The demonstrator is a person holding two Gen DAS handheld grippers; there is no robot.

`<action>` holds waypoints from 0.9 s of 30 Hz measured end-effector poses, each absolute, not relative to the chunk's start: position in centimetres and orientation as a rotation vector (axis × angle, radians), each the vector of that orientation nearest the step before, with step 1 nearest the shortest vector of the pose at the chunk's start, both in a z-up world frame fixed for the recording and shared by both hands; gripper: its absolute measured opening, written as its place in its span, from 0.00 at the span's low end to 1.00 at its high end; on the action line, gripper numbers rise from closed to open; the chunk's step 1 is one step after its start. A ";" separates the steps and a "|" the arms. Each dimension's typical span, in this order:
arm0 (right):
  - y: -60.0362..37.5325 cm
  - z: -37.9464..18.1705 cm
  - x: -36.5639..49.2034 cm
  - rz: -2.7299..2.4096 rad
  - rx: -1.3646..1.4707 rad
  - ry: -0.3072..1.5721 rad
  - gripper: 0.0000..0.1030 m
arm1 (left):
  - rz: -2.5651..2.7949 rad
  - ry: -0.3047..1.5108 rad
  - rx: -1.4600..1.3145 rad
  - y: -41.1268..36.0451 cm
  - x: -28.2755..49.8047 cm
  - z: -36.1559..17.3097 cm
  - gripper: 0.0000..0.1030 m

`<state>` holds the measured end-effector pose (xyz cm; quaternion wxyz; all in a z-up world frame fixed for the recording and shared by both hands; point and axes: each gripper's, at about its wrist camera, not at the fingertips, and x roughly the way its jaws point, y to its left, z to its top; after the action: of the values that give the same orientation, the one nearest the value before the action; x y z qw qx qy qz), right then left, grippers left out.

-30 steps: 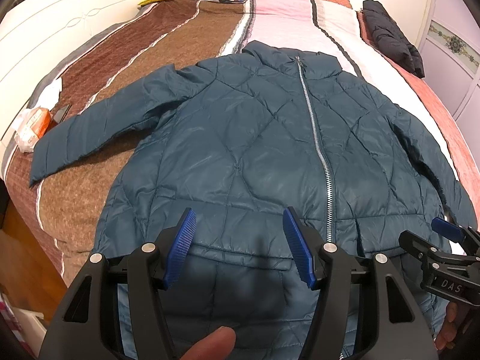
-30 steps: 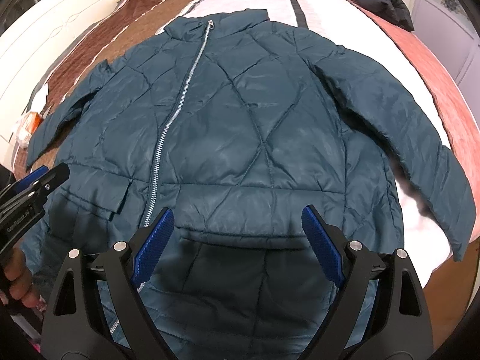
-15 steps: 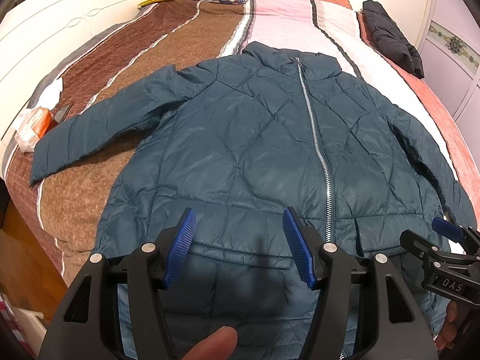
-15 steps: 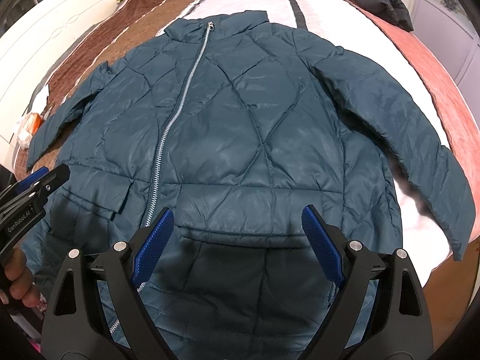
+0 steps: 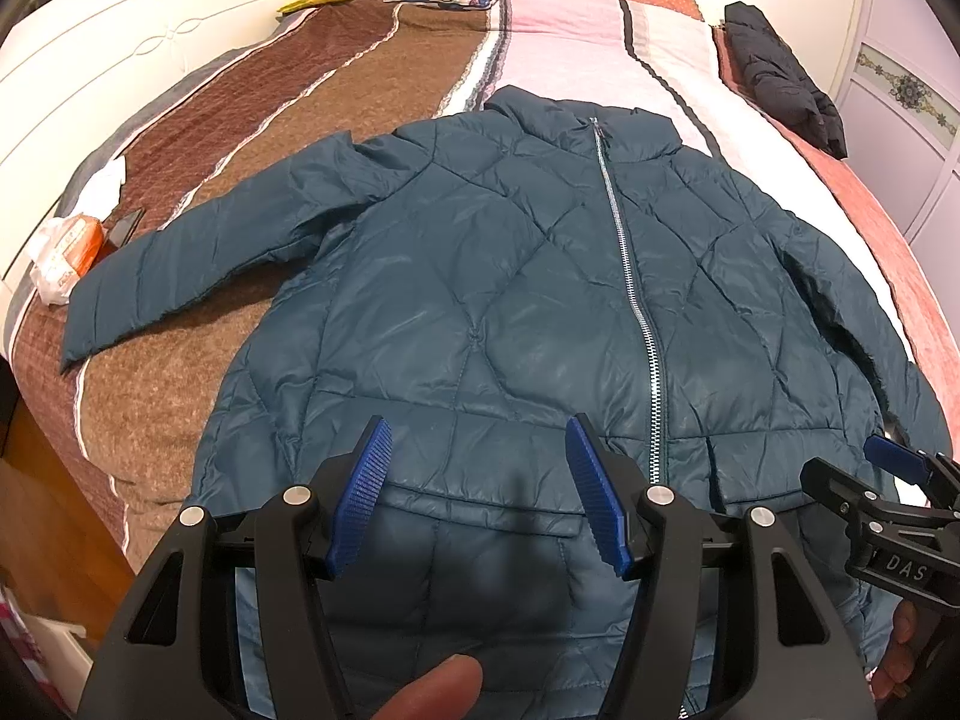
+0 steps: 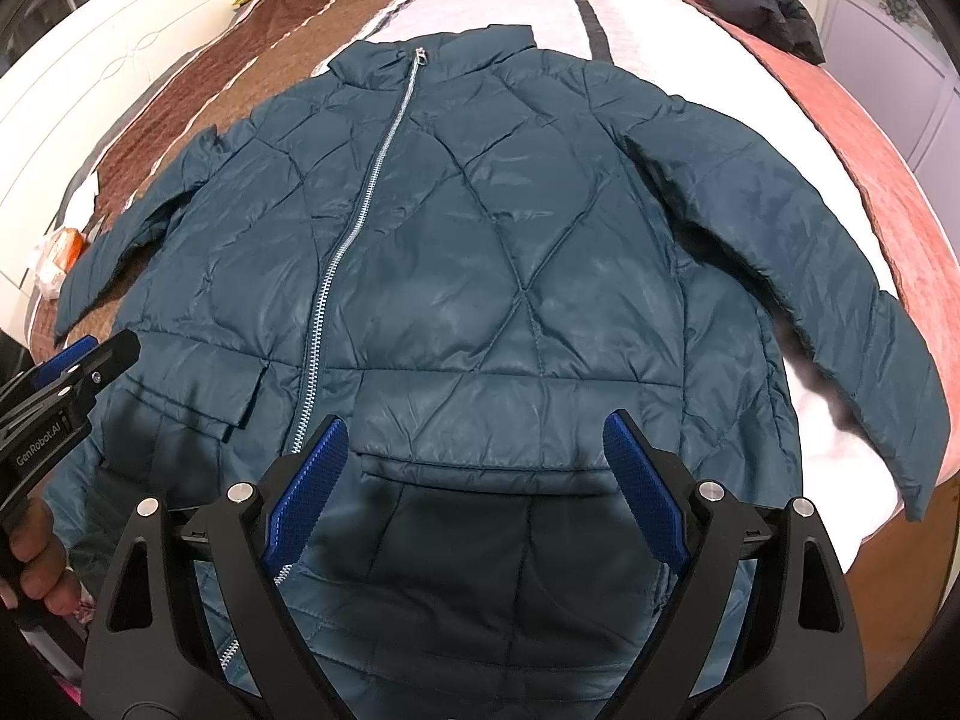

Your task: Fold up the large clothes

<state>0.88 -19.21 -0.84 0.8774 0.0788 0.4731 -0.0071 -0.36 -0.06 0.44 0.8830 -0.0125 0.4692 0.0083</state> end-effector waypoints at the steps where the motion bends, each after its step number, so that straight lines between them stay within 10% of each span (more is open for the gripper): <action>1: -19.2 -0.8 0.9 -0.015 0.164 0.987 0.84 | 0.018 0.977 -0.027 -0.1 -0.3 0.4 0.58; 27: -19.3 -0.8 0.7 -0.011 0.168 0.984 0.84 | 0.010 0.980 -0.025 -0.9 -0.4 0.6 0.58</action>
<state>0.69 -19.33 -0.82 0.8780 0.0806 0.4718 -0.0053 -0.40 -0.90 0.65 0.8822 -0.0120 0.4707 0.0048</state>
